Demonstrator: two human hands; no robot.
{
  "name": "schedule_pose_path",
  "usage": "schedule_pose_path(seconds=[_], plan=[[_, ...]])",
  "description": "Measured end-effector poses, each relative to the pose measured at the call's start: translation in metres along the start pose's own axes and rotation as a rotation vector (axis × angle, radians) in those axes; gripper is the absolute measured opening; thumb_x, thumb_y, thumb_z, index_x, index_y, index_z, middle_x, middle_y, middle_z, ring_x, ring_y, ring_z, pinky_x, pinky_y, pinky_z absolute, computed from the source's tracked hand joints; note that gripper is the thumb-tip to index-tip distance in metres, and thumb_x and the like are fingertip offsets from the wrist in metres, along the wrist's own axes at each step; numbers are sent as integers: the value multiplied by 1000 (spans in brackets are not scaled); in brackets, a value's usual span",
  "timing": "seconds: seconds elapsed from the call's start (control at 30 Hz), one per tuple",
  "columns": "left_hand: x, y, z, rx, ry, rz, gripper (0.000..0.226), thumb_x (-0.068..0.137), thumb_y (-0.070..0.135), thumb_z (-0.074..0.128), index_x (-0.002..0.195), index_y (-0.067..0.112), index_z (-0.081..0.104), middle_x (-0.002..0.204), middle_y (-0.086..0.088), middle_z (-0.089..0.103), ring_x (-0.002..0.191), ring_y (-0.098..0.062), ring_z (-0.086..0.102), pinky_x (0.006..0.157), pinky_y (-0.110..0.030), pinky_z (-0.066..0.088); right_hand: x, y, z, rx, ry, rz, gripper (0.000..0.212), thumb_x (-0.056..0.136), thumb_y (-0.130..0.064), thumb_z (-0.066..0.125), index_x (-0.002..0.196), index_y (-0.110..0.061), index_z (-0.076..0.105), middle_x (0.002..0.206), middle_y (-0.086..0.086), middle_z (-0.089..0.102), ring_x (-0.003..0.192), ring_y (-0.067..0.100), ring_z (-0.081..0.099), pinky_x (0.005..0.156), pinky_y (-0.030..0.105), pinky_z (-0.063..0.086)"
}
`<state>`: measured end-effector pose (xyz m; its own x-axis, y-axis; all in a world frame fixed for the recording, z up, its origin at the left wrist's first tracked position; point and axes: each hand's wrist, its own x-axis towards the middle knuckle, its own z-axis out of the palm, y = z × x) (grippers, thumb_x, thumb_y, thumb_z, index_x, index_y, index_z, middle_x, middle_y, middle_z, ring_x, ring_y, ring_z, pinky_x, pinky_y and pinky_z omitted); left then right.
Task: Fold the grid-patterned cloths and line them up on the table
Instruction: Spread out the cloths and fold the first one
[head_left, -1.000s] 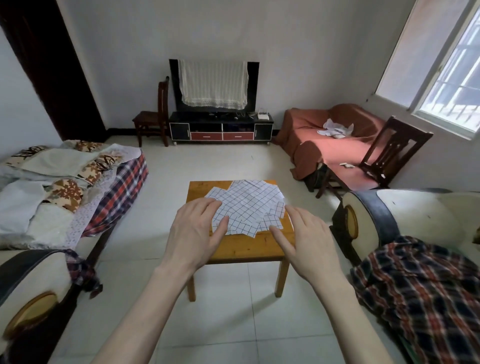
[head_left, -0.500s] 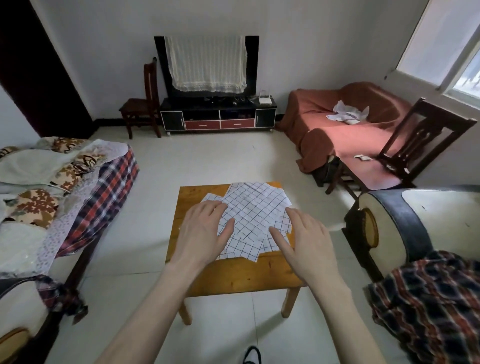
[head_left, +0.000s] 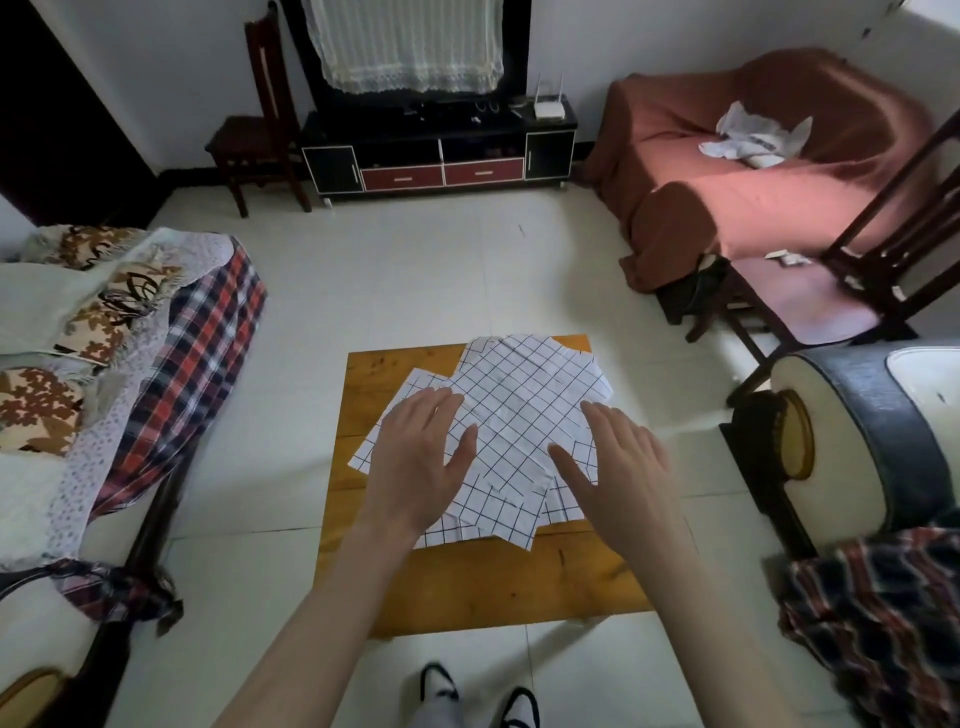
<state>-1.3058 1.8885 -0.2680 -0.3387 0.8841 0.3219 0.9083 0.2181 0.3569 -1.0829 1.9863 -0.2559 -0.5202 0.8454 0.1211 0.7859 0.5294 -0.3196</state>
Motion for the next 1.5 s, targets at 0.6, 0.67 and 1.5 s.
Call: schedule_pose_path(seconds=[0.6,0.67,1.5], plan=[[137,-111,217,-92,-256,79,53,107,46,39,144,12,56,149,-7,57,142,-23,46,119,-39,35,148,51,172,-46,-113,233,86,103,-76,23,168,-21,10,173,2,20,161,23,15,130,46,16],[140,-120,244,-90,-278,77,53,106,46,40,144,13,56,149,-7,56,143,-22,45,120,-37,34,159,62,197,-55,-136,240,87,101,-76,19,168,-21,10,173,1,20,161,22,13,130,45,15],[97,-200,482,81,-623,63,77,103,66,16,167,25,0,175,0,-10,161,-18,-12,129,-54,-1,207,164,450,-74,-426,319,88,94,-78,4,162,-30,-23,168,-7,-32,158,21,-25,129,48,-7]])
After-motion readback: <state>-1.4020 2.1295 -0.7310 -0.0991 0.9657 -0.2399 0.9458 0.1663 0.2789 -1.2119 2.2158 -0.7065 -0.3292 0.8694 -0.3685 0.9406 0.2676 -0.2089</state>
